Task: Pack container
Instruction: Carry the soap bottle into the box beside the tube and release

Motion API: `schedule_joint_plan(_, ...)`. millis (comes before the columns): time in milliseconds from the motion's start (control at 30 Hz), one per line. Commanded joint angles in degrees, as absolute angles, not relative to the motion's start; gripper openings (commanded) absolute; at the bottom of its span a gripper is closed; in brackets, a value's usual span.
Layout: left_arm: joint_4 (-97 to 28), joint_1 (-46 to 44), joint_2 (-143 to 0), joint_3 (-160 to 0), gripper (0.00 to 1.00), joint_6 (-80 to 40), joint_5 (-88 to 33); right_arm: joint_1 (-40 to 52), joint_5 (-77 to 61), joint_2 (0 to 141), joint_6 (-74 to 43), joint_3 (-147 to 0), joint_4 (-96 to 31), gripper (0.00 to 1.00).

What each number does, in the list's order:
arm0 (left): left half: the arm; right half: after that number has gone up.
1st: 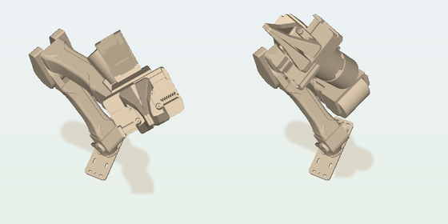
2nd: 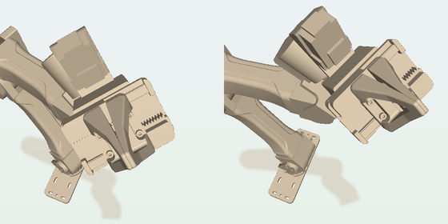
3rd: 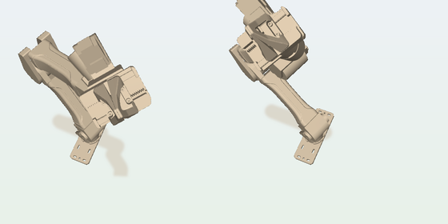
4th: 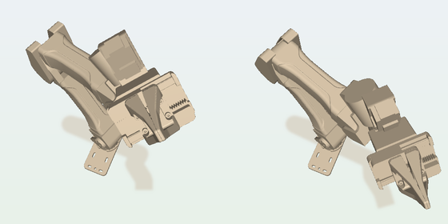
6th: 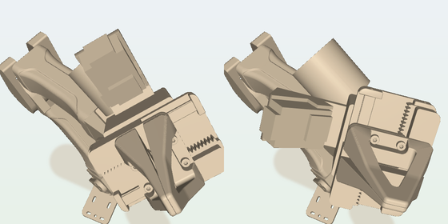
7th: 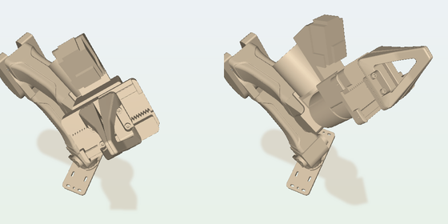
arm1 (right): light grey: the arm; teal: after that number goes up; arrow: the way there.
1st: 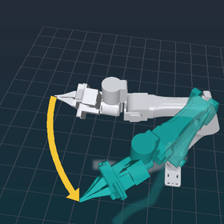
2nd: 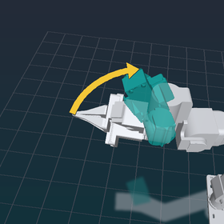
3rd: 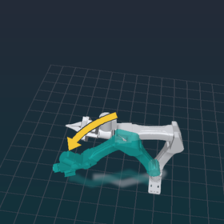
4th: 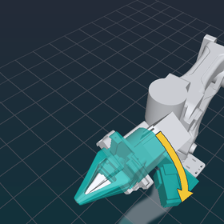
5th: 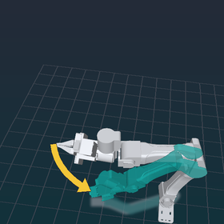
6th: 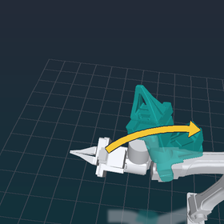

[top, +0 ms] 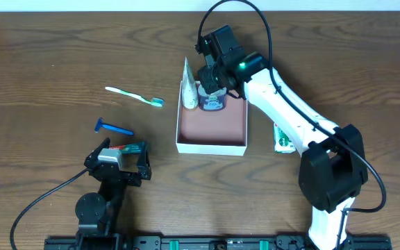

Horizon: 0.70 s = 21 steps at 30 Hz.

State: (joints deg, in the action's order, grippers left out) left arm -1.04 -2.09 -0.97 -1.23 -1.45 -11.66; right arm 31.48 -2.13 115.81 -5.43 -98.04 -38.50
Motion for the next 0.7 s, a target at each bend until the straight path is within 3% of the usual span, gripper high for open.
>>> schedule_joint_plan(0, -2.94, -2.33, -1.04, -0.23, 0.98, -1.28, -12.62, 32.6, -2.98, 115.85, -6.15, -98.5, -38.44, 0.28)
schedule_joint_plan(100, -2.94, -2.33, -1.04, -0.23, 0.98, -1.28, -12.62, 32.71, -3.01, 115.85, -6.15, -98.5, -38.74, 0.38)
schedule_joint_plan(467, -2.94, -2.33, -1.04, -0.23, 0.98, -1.28, -12.62, 32.62, -2.76, 115.83, -6.15, -98.52, -39.09, 0.48)
schedule_joint_plan(567, -2.94, -2.33, -1.04, -0.23, 0.98, -1.28, -12.62, 32.4, -2.79, 115.46, -6.22, -98.61, -38.02, 0.68)
schedule_joint_plan(667, -2.94, -2.33, -1.04, -0.23, 0.98, -1.28, -12.62, 32.23, -2.76, 114.32, -6.22, -98.8, -37.04, 0.74)
